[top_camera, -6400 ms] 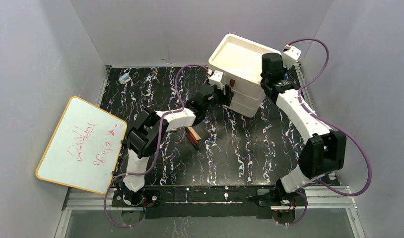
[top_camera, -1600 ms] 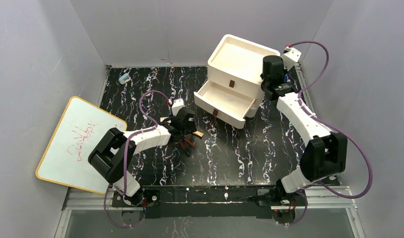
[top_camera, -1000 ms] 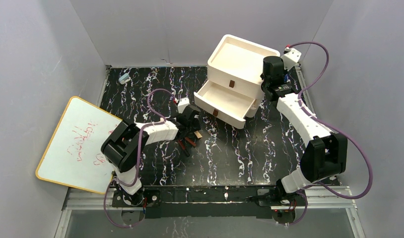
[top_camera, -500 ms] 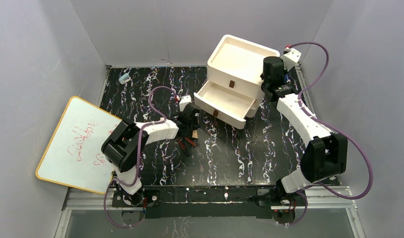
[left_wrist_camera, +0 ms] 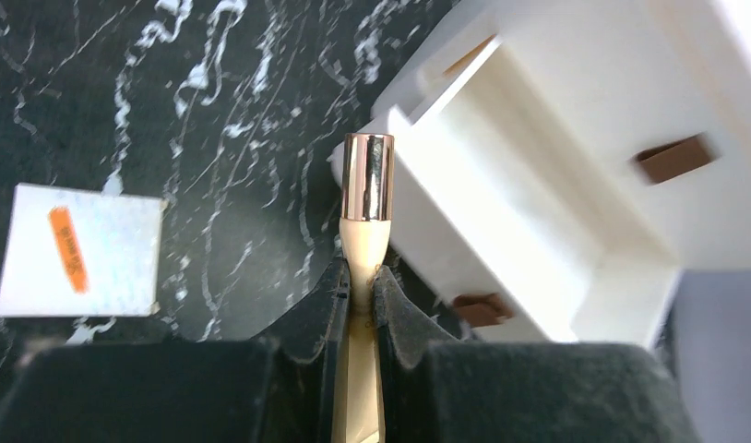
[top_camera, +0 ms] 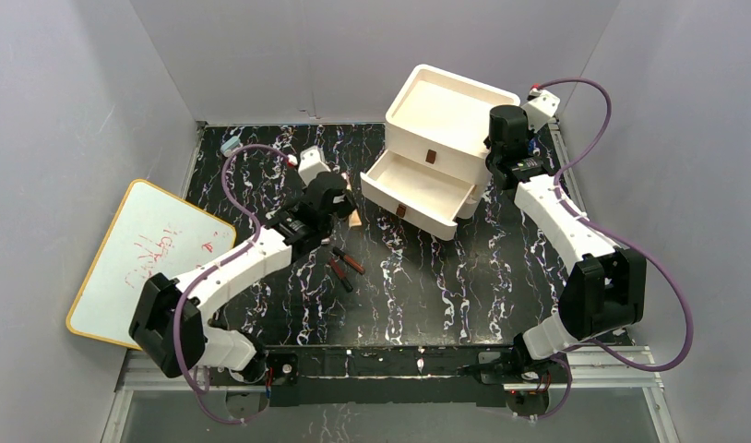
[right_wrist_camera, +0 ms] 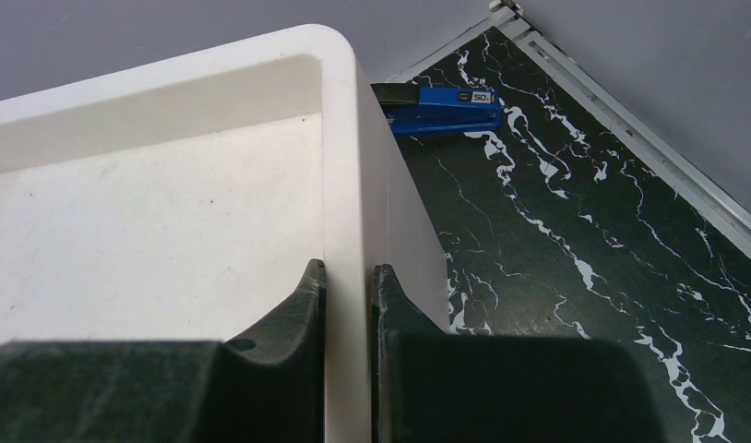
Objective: Organize the makeup
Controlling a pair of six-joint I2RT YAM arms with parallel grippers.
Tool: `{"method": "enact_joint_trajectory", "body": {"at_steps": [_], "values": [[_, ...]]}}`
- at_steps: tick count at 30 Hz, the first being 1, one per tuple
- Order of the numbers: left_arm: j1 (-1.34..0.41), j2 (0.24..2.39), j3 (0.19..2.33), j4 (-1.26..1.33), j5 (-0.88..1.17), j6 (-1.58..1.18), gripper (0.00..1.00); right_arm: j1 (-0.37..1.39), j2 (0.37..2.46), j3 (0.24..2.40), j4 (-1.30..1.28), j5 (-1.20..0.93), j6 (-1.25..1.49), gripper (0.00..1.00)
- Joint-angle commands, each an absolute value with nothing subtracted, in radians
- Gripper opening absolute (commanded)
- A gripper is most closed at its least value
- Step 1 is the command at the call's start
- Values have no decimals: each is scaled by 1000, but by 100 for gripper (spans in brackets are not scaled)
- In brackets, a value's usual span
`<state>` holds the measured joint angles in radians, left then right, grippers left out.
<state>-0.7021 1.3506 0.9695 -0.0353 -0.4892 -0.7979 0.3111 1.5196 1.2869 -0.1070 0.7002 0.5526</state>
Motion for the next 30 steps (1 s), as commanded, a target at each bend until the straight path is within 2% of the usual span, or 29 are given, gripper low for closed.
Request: {"method": "enact_joint_trajectory", "body": {"at_steps": [1,10,17,26,27,30], "values": [[-696,1333,1070,-29,-536,-859,0,322,1597,1181,-503,572,570,1],[-696,1514,1214,166,-458,-993,0,323,1582,1179,-515,578,574,1],[-698,1702,1331,219,-403,-1097,0,324,1576,1180,-518,584,569,1],[-698,1815,1352,273,-341,-1195,0,323,1578,1185,-519,591,558,1],[-698,1817,1351,275,-337,-1198,3,322,1581,1186,-518,591,558,1],[-698,1815,1350,272,-328,-1197,40,323,1583,1187,-519,589,558,1]]}}
